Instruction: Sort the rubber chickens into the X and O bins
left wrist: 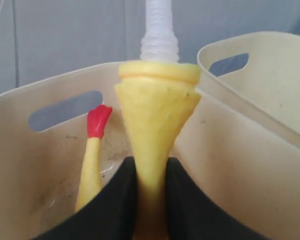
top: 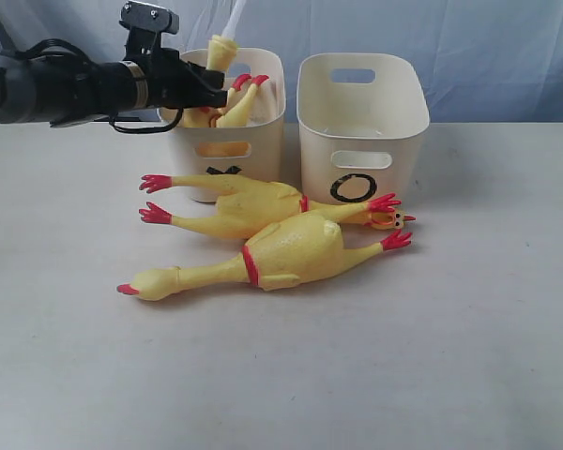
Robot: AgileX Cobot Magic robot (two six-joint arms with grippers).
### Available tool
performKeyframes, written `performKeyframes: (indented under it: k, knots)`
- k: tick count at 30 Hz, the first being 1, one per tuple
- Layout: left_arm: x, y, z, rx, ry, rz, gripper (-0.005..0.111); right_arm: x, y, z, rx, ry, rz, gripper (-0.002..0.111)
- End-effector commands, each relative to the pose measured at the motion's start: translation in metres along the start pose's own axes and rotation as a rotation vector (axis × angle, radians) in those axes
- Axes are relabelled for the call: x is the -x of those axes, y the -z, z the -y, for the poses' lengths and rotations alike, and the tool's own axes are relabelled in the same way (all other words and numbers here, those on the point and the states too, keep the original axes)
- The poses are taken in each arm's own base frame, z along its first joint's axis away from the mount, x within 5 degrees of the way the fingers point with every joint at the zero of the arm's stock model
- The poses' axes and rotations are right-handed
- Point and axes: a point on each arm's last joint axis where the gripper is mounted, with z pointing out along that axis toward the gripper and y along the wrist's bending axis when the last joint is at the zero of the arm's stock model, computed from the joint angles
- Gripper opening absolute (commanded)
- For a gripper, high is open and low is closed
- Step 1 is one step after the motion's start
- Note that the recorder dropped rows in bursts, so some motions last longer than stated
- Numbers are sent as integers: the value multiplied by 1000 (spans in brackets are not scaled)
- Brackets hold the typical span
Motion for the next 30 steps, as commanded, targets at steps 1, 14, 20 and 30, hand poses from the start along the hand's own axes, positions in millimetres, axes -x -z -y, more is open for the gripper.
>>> performKeyframes:
  k: [1, 14, 20, 30]
  knots:
    - [-5, -1, -5, 46, -24, -46, 0, 0, 0, 0, 4, 0, 9, 0]
    - [-6, -1, -7, 68, -4, -55, 50, 0, 0, 0, 4, 0, 9, 0]
    - [6, 4, -6, 73, -2, -30, 59, 0, 0, 0, 4, 0, 9, 0]
    - [61, 41, 10, 51, -96, -29, 58, 0, 0, 0, 4, 0, 9, 0]
